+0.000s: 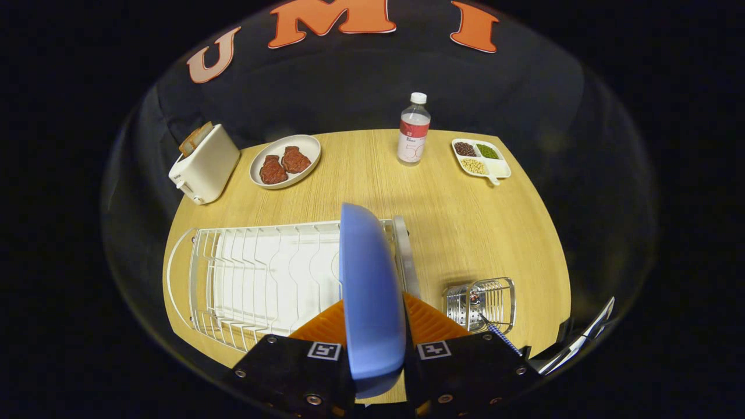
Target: Take the plate from the dish rack, then take the spoon from the basket and place it into the plate.
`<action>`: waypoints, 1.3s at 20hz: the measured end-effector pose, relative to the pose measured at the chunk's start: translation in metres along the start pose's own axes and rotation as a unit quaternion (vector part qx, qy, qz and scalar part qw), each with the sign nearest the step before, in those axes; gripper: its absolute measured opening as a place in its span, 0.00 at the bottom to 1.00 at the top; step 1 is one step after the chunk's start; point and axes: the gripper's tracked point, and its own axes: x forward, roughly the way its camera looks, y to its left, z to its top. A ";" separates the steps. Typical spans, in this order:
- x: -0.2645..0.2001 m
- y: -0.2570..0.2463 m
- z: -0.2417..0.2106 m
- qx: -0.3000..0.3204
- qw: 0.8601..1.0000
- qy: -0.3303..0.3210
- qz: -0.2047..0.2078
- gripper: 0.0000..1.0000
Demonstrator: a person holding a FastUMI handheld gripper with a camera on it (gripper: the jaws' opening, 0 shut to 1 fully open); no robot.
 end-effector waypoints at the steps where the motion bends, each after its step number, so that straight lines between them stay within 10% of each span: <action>1: -0.001 -0.005 -0.003 0.005 1.000 0.005 -0.012 0.32; 12: -0.056 -0.024 -0.004 0.043 0.998 -0.043 -0.029 0.29; 26: -0.115 -0.043 -0.110 0.100 0.988 -0.027 0.118 0.28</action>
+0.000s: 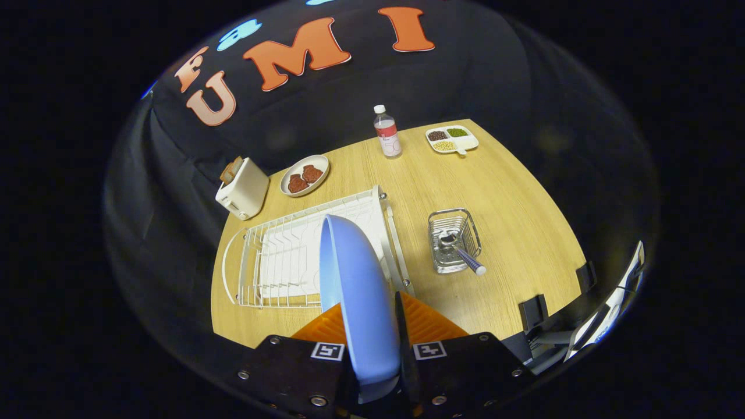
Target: Take the plate from the dish rack, then take the spoon from the basket and place it into the plate.
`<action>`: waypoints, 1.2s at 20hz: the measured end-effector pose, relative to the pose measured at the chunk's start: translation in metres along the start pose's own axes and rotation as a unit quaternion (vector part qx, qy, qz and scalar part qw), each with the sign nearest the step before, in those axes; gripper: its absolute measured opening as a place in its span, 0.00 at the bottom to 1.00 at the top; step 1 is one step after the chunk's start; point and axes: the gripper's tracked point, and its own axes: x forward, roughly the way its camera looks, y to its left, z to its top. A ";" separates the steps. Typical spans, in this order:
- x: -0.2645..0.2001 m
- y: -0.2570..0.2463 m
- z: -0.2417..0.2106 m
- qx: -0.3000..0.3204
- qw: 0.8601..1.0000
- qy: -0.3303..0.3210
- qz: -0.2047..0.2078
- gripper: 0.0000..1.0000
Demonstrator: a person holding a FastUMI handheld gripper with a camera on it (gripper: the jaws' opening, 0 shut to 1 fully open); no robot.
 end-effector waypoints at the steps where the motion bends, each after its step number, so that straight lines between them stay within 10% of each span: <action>1: 0.000 -0.003 -0.010 -0.004 1.000 0.005 0.008 0.29; 24: 0.094 0.009 -0.156 0.093 0.974 0.165 0.127 0.29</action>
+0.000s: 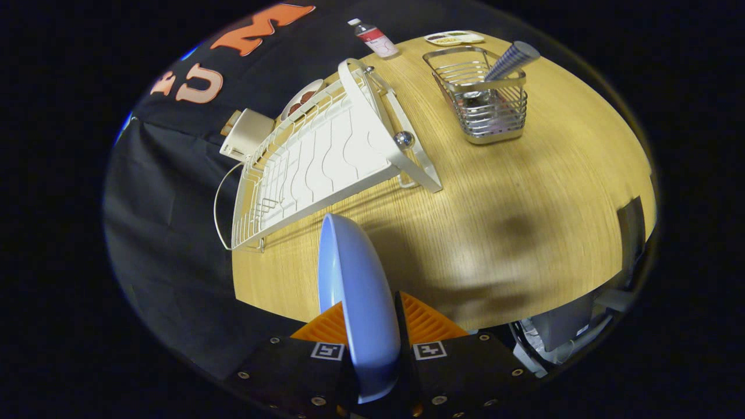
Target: Take the plate from the dish rack, then take the spoon from the basket and place it into the plate.
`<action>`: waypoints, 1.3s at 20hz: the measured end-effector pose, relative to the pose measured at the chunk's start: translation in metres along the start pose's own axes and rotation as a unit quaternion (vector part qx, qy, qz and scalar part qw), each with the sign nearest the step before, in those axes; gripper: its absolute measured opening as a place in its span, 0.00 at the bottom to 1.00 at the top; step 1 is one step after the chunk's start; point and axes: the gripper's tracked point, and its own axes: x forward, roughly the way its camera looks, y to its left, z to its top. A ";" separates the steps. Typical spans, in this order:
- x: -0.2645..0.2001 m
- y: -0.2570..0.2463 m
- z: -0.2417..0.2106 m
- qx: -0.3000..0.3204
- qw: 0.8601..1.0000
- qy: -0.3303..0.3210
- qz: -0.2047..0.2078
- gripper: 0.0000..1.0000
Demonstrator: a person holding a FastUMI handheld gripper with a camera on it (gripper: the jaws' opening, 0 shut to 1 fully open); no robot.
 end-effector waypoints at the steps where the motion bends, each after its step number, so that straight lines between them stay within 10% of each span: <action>1: 0.005 0.003 0.001 0.007 1.000 -0.002 0.005 0.29; 18: -0.023 -0.046 0.064 -0.096 0.982 -0.117 -0.111 0.66; 26: -0.106 -0.062 0.151 -0.238 0.901 -0.329 -0.156 0.83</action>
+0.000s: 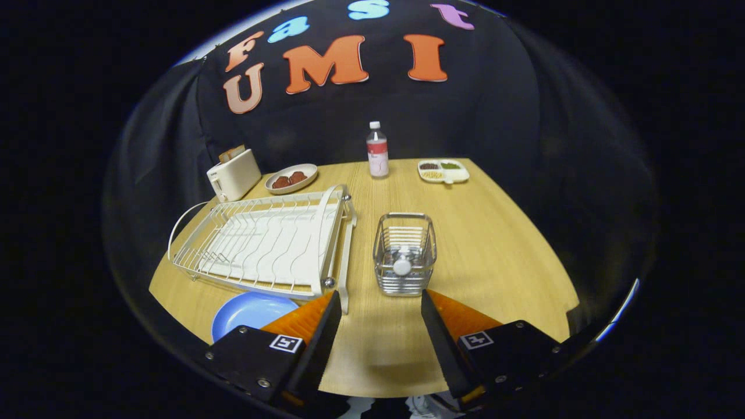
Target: Take the plate from the dish rack, then take the spoon from the basket and place it into the plate.
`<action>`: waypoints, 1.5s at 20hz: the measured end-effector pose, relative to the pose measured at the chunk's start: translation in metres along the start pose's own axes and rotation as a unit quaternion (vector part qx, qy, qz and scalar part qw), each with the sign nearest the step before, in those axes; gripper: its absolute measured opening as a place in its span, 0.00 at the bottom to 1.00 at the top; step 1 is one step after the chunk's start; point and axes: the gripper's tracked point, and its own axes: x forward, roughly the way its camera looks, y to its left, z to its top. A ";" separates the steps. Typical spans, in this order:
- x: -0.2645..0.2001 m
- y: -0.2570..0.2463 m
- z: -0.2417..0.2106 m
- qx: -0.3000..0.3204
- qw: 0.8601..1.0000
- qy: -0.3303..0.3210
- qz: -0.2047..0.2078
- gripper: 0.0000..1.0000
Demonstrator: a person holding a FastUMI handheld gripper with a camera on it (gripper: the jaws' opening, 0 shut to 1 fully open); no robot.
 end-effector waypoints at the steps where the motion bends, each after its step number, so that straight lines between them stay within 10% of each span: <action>1: 0.000 -0.002 0.002 -0.017 1.000 -0.007 0.004 0.83; 8: 0.025 -0.012 0.021 -0.057 0.997 -0.053 0.008 0.65; 15: 0.044 -0.008 0.028 -0.096 0.993 -0.071 0.013 0.15; 30: -0.034 -0.018 0.113 -0.064 0.990 -0.122 0.012 0.12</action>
